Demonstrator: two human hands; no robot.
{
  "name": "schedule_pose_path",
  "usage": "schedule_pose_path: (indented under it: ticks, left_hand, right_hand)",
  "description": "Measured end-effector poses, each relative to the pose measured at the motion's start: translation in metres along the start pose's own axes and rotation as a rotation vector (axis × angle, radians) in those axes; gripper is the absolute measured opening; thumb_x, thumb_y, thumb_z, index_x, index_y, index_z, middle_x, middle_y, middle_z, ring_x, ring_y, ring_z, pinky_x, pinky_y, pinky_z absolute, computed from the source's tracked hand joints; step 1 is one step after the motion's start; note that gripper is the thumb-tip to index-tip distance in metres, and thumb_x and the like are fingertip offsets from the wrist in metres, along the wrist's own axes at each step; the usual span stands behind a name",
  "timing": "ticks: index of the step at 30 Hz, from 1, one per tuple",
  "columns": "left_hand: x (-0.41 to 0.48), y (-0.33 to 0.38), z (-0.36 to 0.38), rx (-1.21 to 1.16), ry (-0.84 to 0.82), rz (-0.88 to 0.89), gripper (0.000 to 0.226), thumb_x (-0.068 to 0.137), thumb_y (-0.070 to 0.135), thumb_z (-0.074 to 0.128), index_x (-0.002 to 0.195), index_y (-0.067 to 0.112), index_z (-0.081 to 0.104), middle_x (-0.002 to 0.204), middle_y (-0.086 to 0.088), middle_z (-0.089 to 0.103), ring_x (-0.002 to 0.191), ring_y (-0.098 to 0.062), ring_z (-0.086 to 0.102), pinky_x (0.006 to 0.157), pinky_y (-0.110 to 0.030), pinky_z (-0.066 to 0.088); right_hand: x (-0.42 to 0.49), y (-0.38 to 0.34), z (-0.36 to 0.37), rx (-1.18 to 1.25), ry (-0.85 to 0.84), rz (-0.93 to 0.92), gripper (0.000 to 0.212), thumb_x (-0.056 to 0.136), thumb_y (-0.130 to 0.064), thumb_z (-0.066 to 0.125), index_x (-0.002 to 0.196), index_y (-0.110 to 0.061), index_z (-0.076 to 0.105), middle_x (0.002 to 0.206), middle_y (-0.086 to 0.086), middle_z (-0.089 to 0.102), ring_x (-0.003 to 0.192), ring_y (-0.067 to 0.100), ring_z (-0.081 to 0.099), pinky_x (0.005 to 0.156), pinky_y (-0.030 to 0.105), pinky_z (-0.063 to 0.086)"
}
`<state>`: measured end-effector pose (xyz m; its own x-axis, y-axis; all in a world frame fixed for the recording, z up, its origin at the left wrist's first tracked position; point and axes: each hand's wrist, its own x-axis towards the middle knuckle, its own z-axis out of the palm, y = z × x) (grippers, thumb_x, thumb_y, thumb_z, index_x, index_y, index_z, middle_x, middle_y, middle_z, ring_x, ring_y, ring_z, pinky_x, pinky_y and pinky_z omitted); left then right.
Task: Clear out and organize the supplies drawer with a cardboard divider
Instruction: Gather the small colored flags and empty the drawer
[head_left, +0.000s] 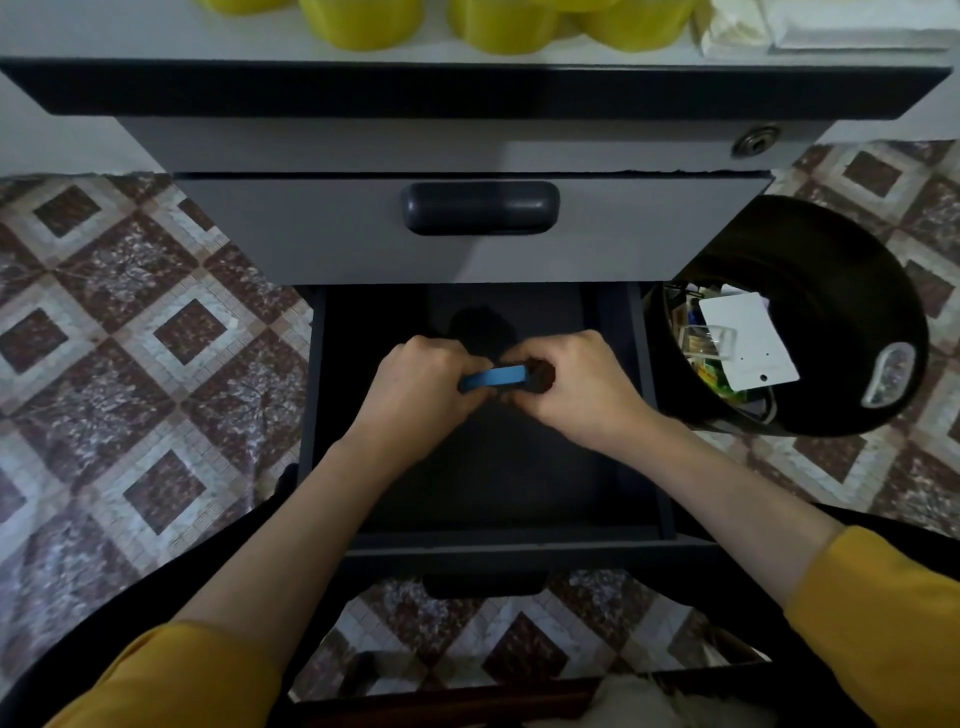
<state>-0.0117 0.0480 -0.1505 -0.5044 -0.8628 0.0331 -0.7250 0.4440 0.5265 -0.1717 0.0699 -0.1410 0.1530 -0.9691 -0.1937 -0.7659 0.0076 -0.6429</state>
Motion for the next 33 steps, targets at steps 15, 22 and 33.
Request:
schedule_pose_path:
  ticks: [15, 22, 33]
  left_hand:
    - [0.002, 0.008, -0.003, 0.104, -0.141, -0.111, 0.030, 0.088, 0.026, 0.061, 0.116, 0.018, 0.066, 0.104, -0.004, 0.066, 0.093, -0.018, 0.061, 0.085, -0.037, 0.048]
    - [0.003, 0.007, -0.004, 0.115, -0.163, -0.138, 0.032, 0.088, 0.026, 0.062, 0.119, 0.018, 0.064, 0.106, -0.002, 0.065, 0.095, -0.018, 0.060, 0.088, -0.036, 0.047]
    - [0.002, 0.006, -0.004, 0.014, -0.162, -0.084, 0.030, 0.083, 0.019, 0.068, 0.113, 0.014, 0.068, 0.100, -0.006, 0.066, 0.085, -0.017, 0.060, 0.083, -0.036, 0.050]
  right_hand:
    - [-0.005, -0.007, 0.002, -0.414, -0.156, 0.035, 0.028, 0.085, -0.006, 0.054, 0.113, -0.010, 0.059, 0.093, 0.000, 0.051, 0.072, 0.014, 0.042, 0.063, 0.024, 0.034]
    - [-0.002, -0.005, -0.004, -0.308, -0.051, 0.014, 0.024, 0.084, -0.014, 0.061, 0.107, -0.013, 0.063, 0.101, 0.001, 0.062, 0.090, 0.021, 0.060, 0.071, 0.031, 0.047]
    - [-0.001, 0.002, 0.003, -0.170, 0.011, -0.127, 0.017, 0.083, -0.008, 0.065, 0.099, -0.007, 0.072, 0.095, 0.006, 0.065, 0.081, 0.019, 0.062, 0.073, 0.033, 0.052]
